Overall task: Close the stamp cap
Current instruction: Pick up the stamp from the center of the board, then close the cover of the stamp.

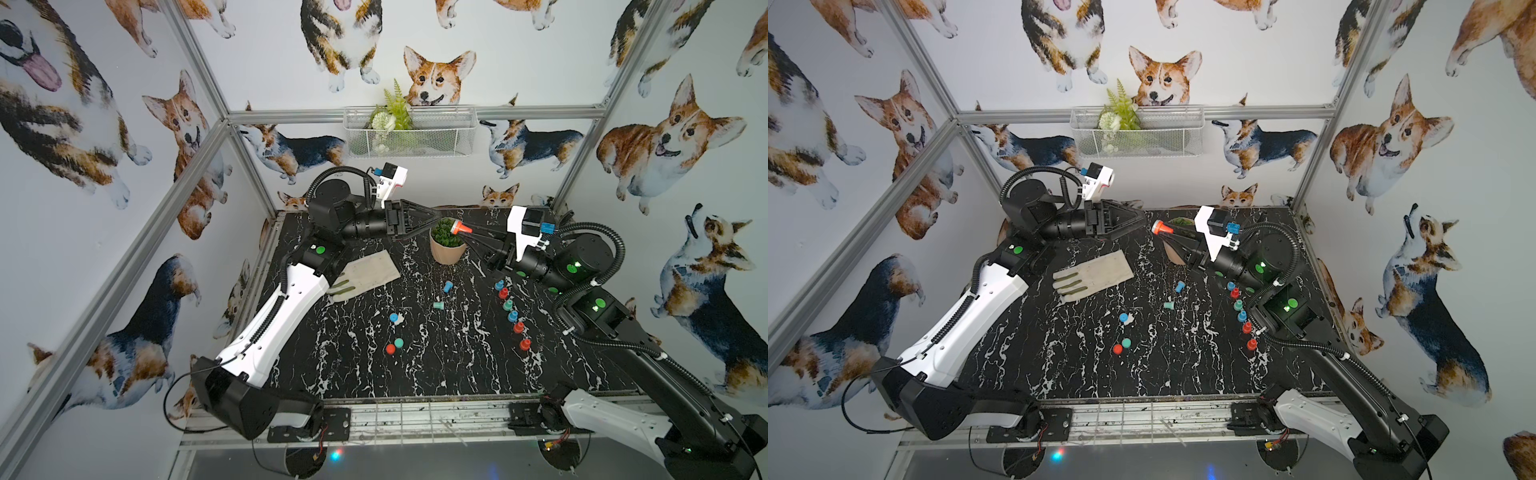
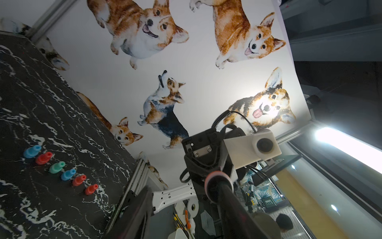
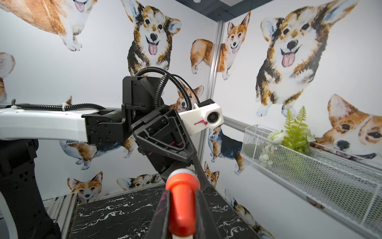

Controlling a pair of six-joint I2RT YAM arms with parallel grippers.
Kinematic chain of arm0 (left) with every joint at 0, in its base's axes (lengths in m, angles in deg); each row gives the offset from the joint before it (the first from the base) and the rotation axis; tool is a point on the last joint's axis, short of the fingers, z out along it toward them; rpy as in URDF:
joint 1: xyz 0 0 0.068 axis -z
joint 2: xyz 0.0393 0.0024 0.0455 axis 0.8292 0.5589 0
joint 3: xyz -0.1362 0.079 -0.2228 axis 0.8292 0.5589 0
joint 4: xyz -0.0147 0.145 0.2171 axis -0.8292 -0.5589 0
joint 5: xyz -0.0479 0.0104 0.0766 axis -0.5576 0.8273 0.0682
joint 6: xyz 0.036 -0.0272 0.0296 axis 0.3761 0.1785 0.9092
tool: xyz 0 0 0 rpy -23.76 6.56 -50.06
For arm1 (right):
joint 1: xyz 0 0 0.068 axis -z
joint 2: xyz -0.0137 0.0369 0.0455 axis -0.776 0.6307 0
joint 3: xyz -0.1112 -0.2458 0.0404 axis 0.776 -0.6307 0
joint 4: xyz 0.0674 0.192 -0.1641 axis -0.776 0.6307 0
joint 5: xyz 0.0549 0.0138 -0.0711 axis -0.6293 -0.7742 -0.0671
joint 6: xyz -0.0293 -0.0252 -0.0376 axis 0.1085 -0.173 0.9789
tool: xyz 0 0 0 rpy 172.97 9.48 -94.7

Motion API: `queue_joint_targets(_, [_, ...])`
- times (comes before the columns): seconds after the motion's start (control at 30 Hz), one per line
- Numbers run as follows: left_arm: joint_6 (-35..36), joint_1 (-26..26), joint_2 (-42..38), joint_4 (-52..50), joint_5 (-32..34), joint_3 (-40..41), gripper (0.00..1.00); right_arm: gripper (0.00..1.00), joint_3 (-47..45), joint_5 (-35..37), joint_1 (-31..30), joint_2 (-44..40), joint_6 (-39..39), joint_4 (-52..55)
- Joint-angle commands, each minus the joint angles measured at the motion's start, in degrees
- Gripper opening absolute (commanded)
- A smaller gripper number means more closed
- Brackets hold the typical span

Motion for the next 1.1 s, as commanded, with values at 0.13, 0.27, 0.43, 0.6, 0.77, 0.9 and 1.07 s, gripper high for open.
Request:
queue_joint_targets(0.13, [21.0, -8.3, -2.2, -25.4, 8.5, 0.7, 0.56, 0.00, 1.6, 11.5, -7.3, 3.5, -2.9, 16.6])
queue_joint_targets(0.27, [31.5, -13.1, -2.1, -37.1, 17.5, 1.1, 0.56, 0.00, 1.8, 16.7, -12.0, 7.3, -7.3, 22.2])
queue_joint_targets(0.43, [38.3, -18.5, -2.2, -39.6, 25.5, 5.1, 0.56, 0.00, 2.4, 19.1, -15.4, 14.3, -15.1, 28.6])
queue_joint_targets(0.6, [42.1, -22.8, -2.0, -37.7, 31.3, 10.2, 0.56, 0.00, 4.5, 17.3, -16.1, 22.1, -22.4, 35.5])
queue_joint_targets(0.77, [42.5, -27.2, -1.4, -33.0, 32.7, 15.0, 0.56, 0.00, 9.7, 15.6, -17.6, 32.2, -25.5, 44.2])
queue_joint_targets(0.9, [43.9, -29.0, -0.9, -30.2, 36.3, 18.1, 0.56, 0.00, 15.4, 13.7, -18.6, 40.7, -25.9, 51.2])
queue_joint_targets(1.07, [44.9, -29.4, -0.7, -26.8, 40.2, 22.2, 0.56, 0.00, 21.3, 14.0, -21.3, 49.1, -25.3, 57.0])
